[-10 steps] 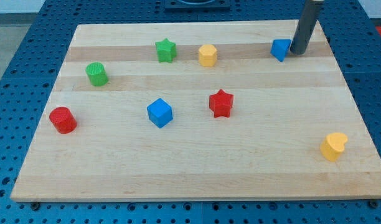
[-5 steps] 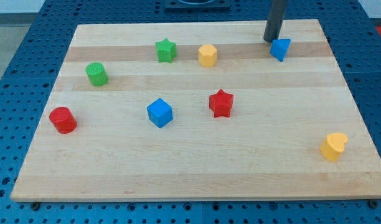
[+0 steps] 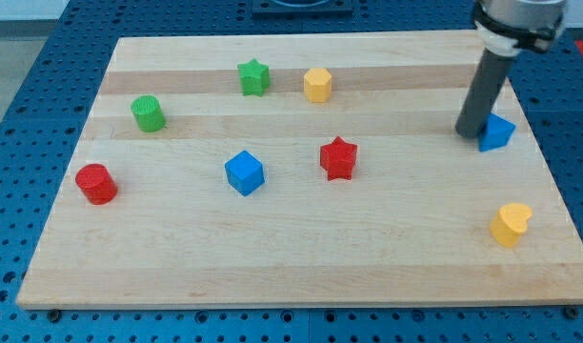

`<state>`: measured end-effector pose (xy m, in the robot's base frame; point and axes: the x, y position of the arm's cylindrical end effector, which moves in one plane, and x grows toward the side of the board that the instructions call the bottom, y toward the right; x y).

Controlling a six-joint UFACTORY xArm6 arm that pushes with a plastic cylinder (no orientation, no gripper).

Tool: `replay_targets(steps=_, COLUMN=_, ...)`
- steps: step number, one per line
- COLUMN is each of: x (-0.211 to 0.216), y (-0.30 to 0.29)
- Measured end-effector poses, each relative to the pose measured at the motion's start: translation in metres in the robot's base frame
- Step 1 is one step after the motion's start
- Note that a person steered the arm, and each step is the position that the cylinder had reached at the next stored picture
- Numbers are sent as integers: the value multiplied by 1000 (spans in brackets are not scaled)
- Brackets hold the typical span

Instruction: Slide blue triangle to the top of yellow heart

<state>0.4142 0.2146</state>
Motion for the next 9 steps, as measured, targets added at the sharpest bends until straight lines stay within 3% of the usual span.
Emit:
replay_targets(steps=1, x=0, y=0)
replay_targets(steps=2, x=-54, y=-6)
replay_targets(steps=4, x=-60, y=35)
replay_targets(steps=9, x=59, y=35)
